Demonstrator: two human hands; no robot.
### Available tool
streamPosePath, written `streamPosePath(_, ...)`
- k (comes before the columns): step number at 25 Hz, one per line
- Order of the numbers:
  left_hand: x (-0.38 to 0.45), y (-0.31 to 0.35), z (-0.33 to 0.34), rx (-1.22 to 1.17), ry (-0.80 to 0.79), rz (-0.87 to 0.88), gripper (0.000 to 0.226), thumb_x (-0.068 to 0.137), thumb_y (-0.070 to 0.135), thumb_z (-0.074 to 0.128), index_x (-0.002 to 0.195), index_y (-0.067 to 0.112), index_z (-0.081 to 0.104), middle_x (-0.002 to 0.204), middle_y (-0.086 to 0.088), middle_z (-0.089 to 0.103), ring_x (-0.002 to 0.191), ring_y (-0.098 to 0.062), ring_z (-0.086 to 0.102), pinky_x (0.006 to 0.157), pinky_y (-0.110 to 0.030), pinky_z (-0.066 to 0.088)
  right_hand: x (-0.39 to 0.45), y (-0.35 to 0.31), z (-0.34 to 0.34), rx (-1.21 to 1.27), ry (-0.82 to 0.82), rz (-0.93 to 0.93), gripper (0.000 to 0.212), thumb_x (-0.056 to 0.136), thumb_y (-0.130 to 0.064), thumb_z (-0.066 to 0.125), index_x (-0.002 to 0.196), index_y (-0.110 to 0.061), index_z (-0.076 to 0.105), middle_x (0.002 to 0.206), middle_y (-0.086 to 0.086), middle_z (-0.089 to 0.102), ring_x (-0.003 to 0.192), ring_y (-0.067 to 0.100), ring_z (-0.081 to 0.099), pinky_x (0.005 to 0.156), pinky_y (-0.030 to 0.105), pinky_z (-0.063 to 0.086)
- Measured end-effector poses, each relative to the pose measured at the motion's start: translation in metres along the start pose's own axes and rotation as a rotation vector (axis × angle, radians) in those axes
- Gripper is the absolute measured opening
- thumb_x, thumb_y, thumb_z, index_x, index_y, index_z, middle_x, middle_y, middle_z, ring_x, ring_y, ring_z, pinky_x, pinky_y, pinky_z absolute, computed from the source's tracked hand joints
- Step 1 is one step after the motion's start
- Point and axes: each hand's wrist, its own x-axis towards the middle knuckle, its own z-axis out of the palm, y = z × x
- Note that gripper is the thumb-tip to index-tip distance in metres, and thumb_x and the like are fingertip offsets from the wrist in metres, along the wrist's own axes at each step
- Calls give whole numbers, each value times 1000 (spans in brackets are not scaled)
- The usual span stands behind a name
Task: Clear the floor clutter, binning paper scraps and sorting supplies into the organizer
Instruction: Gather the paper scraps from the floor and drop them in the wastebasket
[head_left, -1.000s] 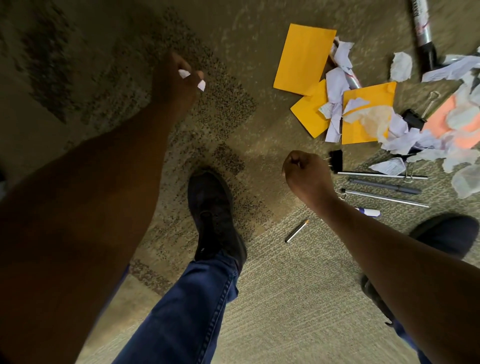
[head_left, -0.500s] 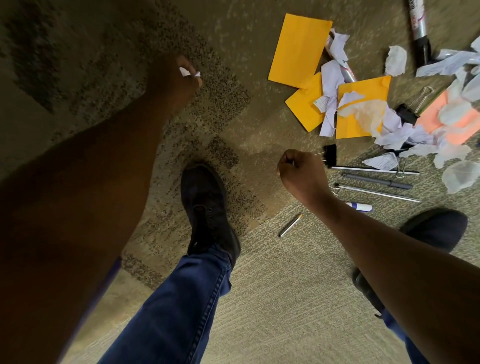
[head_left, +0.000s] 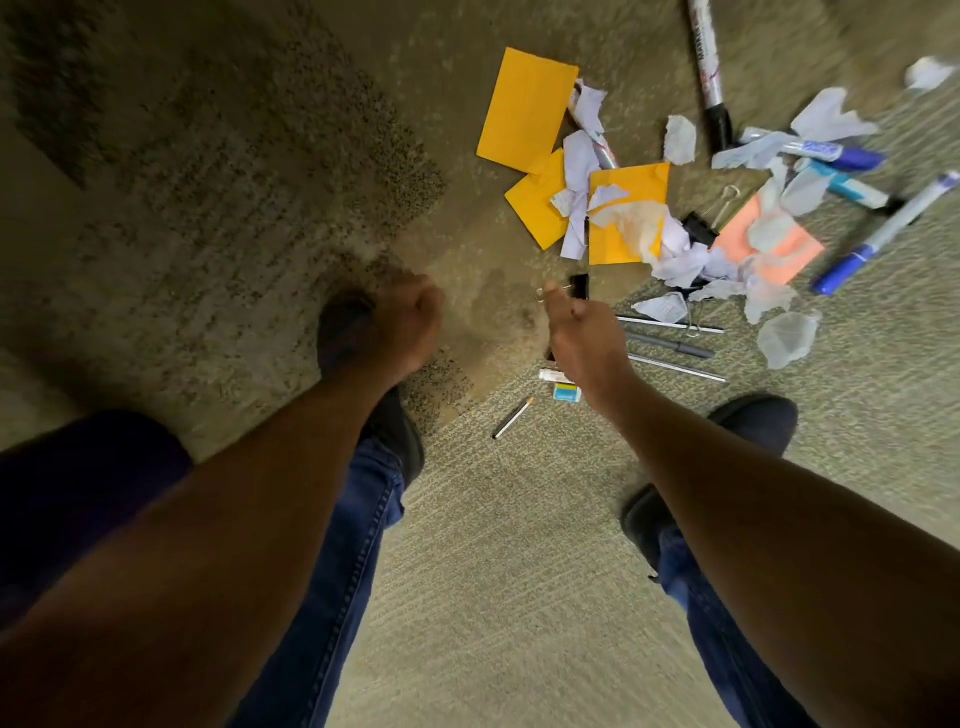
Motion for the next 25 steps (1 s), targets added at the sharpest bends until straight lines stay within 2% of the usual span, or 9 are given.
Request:
streamPosePath(3,-56,20,20,-179,-57,-48,28,97,22,36,71,21,46,81,-9,50,78,-19,46,70,-33,39,-37,11,-43,40,-36,4,68,94,-57,45,46,-9,55,41,1,52,41,13,52,49,23,38)
streamPosePath(6,-117,49,35,-429,-24,-101,34,94,14,39,61,16,46,59,-7,44,55,-19,40,57,-33,36,-78,13,-94,-154,15,-110,73,96,-59,36,65,2,61,45,1,47,46,19,49,52,26,38)
streamPosePath(8,-166,75,40,-530,-3,-122,39,92,11,40,53,16,39,49,1,37,45,-16,33,49,-27,29,-109,6,-129,-250,-1,-77,72,88,-70,30,70,-7,59,59,10,57,61,28,55,63,32,44)
streamPosePath(10,-206,93,42,-602,-12,-156,40,91,14,42,52,18,38,46,6,34,41,-14,32,42,-22,27,-136,-4,-154,-360,-27,-53,68,83,-74,27,65,-14,54,75,17,65,75,34,61,72,36,48)
streamPosePath(13,-247,95,31,-809,-60,-234,48,96,25,42,48,22,39,46,5,32,37,-10,27,41,-19,24,-176,-21,-162,-349,1,-113,68,96,-58,31,50,-12,50,61,8,60,67,32,57,66,37,43)
streamPosePath(17,-268,57,5,-944,26,-253,58,99,35,40,42,24,40,40,8,30,32,-10,25,45,-18,24,-212,-47,-118,-323,120,-273,62,101,-35,42,53,1,57,62,23,59,63,34,56,62,35,36)
streamPosePath(19,-273,19,-16,-905,127,-227,54,99,38,40,47,23,36,41,7,31,32,-11,26,47,-19,25,-231,-59,-70,-356,164,-378,61,101,-30,42,56,7,59,65,30,61,65,40,60,63,39,41)
streamPosePath(21,-285,-30,-42,-820,260,-209,53,100,38,38,51,20,35,44,4,34,37,-15,30,49,-23,29,-258,-74,-12,-352,169,-465,59,100,-26,45,53,7,56,63,33,59,62,42,58,58,37,32)
streamPosePath(25,-316,-126,-96,-757,475,-253,52,102,31,36,53,16,36,56,-29,45,51,-42,46,57,-32,35,-318,-110,96,-428,39,-702,61,100,-23,46,46,4,51,50,26,55,48,37,52,54,31,18)
